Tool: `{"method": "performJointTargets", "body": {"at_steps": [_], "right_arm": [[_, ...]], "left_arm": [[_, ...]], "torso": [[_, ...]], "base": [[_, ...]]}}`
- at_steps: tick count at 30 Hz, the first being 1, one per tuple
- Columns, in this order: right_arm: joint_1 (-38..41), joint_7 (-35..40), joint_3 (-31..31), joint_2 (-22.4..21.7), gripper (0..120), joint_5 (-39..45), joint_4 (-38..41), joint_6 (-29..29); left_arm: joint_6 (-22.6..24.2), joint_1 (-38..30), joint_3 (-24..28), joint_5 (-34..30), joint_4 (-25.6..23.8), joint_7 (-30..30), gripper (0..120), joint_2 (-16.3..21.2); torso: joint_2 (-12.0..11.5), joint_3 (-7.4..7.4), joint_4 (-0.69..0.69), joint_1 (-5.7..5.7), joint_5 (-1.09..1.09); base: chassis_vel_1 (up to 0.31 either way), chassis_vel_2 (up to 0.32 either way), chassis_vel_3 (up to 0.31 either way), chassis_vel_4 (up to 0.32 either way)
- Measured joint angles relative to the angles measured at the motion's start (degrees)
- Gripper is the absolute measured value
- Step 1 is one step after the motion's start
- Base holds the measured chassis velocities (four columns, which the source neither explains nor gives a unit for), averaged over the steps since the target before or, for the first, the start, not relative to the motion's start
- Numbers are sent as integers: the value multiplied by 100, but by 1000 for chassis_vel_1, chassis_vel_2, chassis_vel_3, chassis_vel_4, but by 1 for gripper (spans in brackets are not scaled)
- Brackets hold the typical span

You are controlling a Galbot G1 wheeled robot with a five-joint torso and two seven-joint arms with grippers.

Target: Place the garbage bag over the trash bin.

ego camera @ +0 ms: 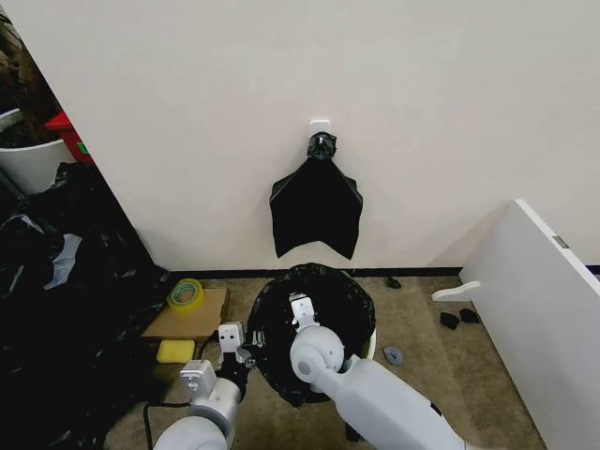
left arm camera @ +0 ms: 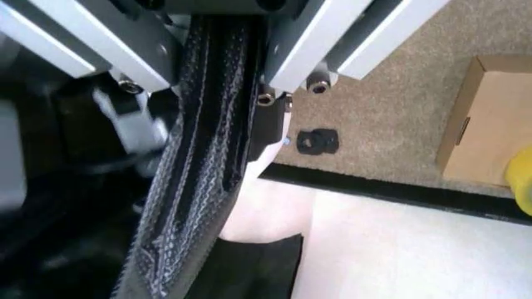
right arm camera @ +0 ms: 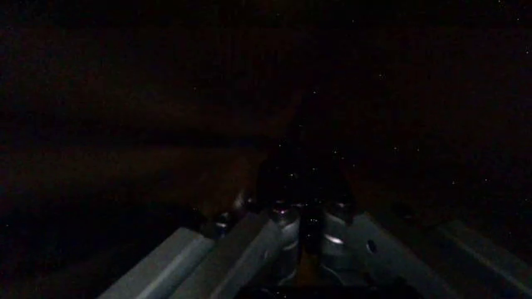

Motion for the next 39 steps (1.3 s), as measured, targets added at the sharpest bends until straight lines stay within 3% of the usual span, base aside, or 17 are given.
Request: {"method": "performJointTargets", "body": {"at_steps": [11,14,15,19,25,29,35,39], "right_arm": [[-293,-547,236,-16,0,-150,475,330],[-720,-1080,552,-410,5,-176,1428,357],[-720,-1080,552,-410,5,-176,1428,357],[-1243,-1833,1043,-907,25,-170,2493,349],[-1692,-2396,1719,-1241,43,257,3434,237],[-2549,-3024,2562,-1528,60,431,4227,259],[-3523,-3802,3530,-1627,78,211,4487,650],[-4265,-4497,4381,-1626,95,-199,4433,1280]], "left_arm": [[-1,-46,-19,-30,137,-67,0,-23],[26,-285,-140,-489,378,-419,0,-112],[26,-285,-140,-489,378,-419,0,-112],[96,-551,-253,-1041,657,-709,0,-166],[159,-724,-280,-1372,857,-847,0,-208],[294,-829,-347,-1850,885,-989,0,-215],[385,-823,-411,-2221,860,-1117,0,-143],[417,-739,-434,-2373,783,-1140,0,-40]], "torso": [[0,0,1,0,0],[0,0,0,-1,0],[0,0,0,-1,0],[0,0,0,-1,0],[0,0,3,-1,1],[0,0,0,-1,0],[0,-1,1,-1,1],[0,-1,1,-1,0]], "base": [[0,0,0,0],[0,0,0,0],[0,0,0,0],[0,0,0,0],[0,0,0,0],[0,0,0,0],[0,0,0,0],[0,0,0,0]]}}
